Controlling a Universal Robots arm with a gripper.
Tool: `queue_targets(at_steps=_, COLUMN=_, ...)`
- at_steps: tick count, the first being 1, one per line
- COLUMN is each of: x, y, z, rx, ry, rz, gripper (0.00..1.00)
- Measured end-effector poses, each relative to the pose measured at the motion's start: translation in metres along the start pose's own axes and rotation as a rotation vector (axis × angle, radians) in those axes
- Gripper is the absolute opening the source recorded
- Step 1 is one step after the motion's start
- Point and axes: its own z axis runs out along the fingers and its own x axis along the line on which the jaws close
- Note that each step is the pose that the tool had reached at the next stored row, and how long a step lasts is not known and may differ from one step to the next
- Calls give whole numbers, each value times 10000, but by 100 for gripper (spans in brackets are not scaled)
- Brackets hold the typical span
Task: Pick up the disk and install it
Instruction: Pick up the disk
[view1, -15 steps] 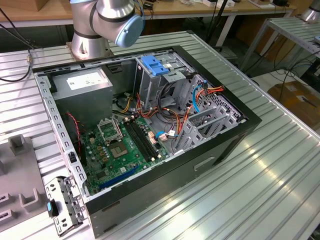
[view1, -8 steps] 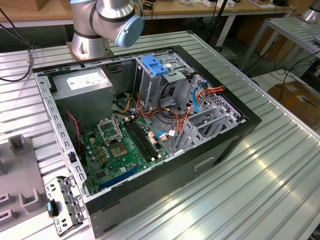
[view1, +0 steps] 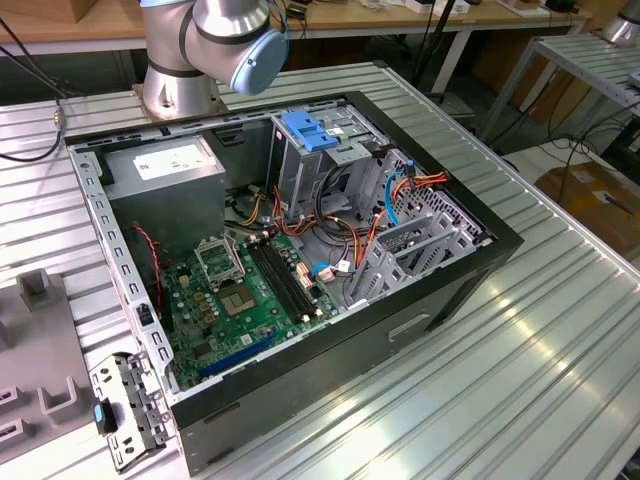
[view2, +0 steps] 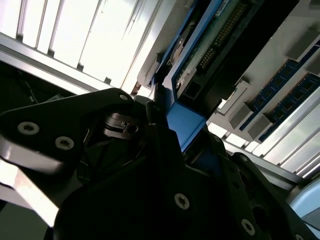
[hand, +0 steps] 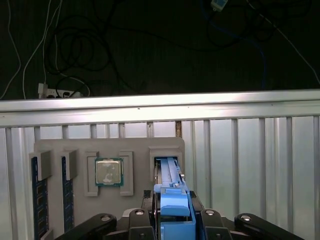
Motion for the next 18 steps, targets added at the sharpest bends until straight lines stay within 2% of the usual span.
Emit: queue_targets(at_steps=18, x=-1, y=-2, z=-110, rx=1, ry=-1, rz=0, gripper=37)
